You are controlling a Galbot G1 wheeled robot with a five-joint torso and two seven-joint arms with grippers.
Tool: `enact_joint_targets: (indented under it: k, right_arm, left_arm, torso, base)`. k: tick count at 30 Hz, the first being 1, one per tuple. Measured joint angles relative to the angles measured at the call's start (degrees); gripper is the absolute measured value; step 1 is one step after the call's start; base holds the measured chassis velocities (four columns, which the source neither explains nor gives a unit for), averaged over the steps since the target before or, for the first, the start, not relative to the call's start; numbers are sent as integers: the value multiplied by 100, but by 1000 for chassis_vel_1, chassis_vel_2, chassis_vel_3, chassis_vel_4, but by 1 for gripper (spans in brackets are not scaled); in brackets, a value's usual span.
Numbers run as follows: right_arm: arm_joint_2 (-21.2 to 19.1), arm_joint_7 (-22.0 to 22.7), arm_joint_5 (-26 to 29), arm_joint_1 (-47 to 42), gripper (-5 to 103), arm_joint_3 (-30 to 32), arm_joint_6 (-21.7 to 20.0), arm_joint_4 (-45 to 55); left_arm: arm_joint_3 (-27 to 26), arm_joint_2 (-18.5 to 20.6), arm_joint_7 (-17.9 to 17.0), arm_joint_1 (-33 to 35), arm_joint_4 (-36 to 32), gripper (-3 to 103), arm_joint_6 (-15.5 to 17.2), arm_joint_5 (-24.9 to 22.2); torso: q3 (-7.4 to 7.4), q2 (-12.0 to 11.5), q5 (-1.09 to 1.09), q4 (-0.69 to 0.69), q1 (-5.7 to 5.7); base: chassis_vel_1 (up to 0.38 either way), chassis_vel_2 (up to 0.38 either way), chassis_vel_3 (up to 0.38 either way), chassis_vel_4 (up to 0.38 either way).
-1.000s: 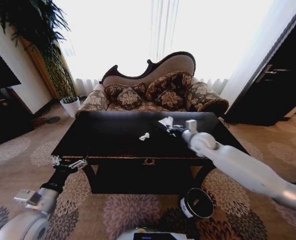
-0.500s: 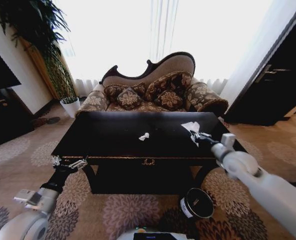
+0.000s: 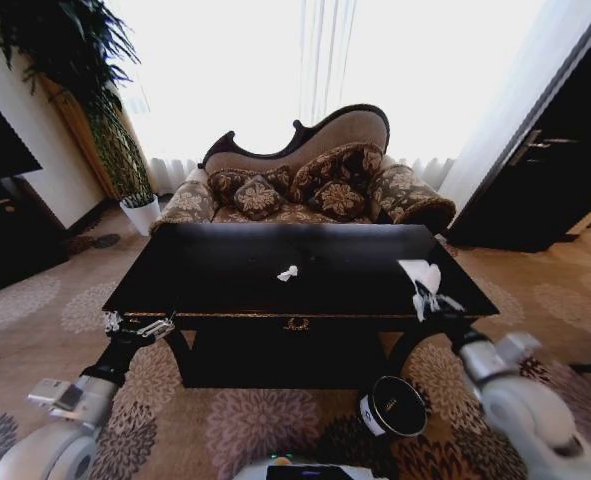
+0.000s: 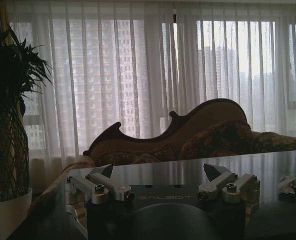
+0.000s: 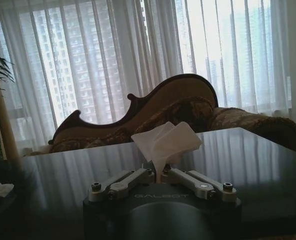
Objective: Move to the front of the table and place the trash on the table into the trash bin.
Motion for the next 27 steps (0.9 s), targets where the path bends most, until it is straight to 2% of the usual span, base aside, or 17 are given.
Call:
enact_joint_targets:
  k: [1, 2, 4, 7, 12, 14, 19, 20, 24, 27]
  right_arm:
    - [174, -85, -120, -67, 1, 10, 169, -54]
    - [174, -85, -120, -67, 1, 10, 169, -54]
    - [499, -271, -239, -232, 1, 61, 542, -189]
    - [680, -440, -234, -334, 1, 101, 770, -259]
    - [1042, -731, -672, -293, 1, -12, 1264, -721]
    - [1084, -762, -824, -238, 1, -85, 1379, -935]
    - [1171, -807, -1504, 37, 1, -486, 2124, -2327]
    - [1171, -807, -1504, 37, 1, -486, 2124, -2327]
    - [1277, -819, -2625, 326, 1, -732, 2995, -3501]
    - [1302, -769, -2710, 408, 1, -904, 3130, -3899]
  left_arm:
    - [0, 0, 0, 0, 0, 100, 0, 0]
    - [0, 0, 0, 0, 0, 100, 0, 0]
    - [0, 0, 0, 0, 1, 100, 0, 0]
    - [0, 0, 0, 0, 0, 100, 0, 0]
    - [0, 0, 0, 0, 0, 100, 0, 0]
    - [0, 0, 0, 0, 0, 100, 0, 0]
    - [0, 0, 0, 0, 0, 100, 0, 0]
    - [0, 0, 0, 0, 0, 100, 0, 0]
    - [0, 0, 0, 0, 0, 100, 0, 0]
    - [0, 0, 0, 0, 1, 100, 0, 0]
  torso:
    - [0, 0, 0, -1, 0]
    - [0, 0, 0, -1, 0]
    - [0, 0, 0, 1, 0]
    - [0, 0, 0, 0, 0]
    - [0, 0, -3, 0, 0]
    - [0, 0, -1, 0, 0]
    - [1, -1, 1, 1, 1]
    - [1, -1, 1, 1, 1]
    - [1, -1, 1, 1, 1]
    - [1, -1, 1, 0, 1]
  base:
    - [0, 0, 0, 0]
    - [0, 0, 0, 0]
    - [0, 0, 0, 0]
    - [0, 0, 0, 0]
    - [0, 0, 0, 0]
    - [0, 0, 0, 0]
    - [0, 0, 0, 0]
    - [0, 0, 0, 0]
    - [0, 0, 0, 0]
    - [0, 0, 0, 0]
